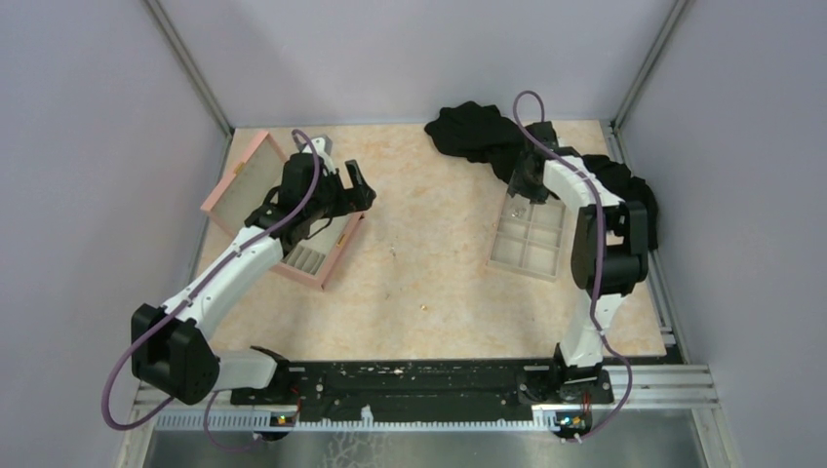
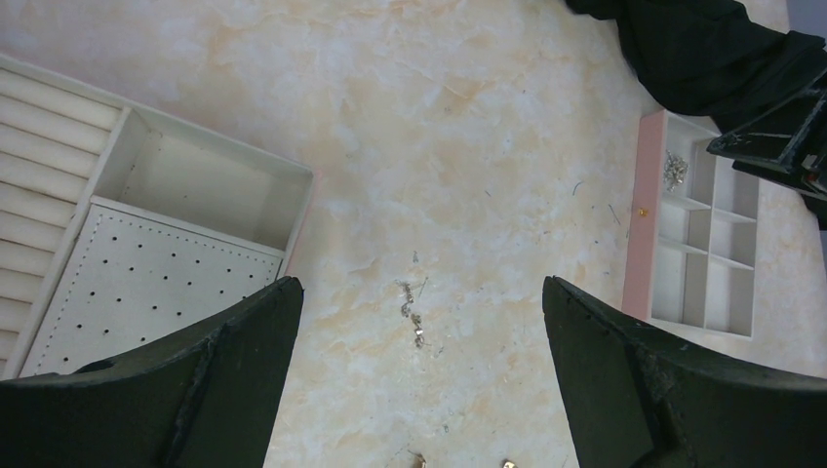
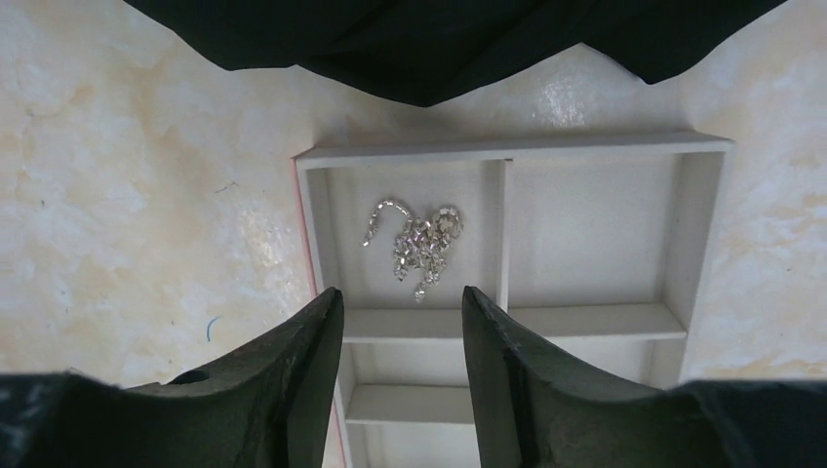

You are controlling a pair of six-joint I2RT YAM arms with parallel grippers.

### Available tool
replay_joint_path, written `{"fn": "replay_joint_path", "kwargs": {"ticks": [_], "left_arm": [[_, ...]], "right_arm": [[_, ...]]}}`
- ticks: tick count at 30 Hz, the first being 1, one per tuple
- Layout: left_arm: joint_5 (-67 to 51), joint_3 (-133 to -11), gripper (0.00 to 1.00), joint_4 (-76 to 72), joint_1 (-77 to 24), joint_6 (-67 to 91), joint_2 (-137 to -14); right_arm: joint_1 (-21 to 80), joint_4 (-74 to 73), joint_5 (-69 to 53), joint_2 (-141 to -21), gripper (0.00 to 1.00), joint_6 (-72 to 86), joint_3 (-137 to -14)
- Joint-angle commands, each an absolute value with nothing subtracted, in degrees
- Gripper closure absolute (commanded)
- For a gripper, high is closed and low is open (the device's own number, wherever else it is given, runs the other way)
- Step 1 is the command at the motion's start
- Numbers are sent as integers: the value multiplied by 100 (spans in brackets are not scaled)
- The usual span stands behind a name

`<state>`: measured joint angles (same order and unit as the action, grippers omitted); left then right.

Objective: Organize the mixed jewelry

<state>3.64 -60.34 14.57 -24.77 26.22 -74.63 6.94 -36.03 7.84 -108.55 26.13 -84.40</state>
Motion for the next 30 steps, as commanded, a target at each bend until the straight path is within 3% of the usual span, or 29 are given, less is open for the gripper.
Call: {"fn": "replay_joint_path", "kwargs": {"ticks": [1, 7, 13, 21, 30], "left_arm": [[426, -6368, 1, 1606, -2539, 2502, -7506], [-145, -6514, 1, 1801, -2556, 2233, -7568], [-231, -6481, 1, 1863, -2564, 2311, -7671], [282, -6569, 1, 2190, -2566, 2420, -7791], [846, -7072, 1, 2735, -2425, 2546, -7832]], "right_arm": [[642, -3519, 928, -10247, 52, 2465, -8734], [783, -3194, 62, -9069, 52, 2323, -7855], [2034, -3400, 314, -8273, 51, 2449, -6959], [4290, -3171, 407, -8200, 44, 2557, -6142], [5327, -2498, 230, -8382, 41, 2543, -5545]]}}
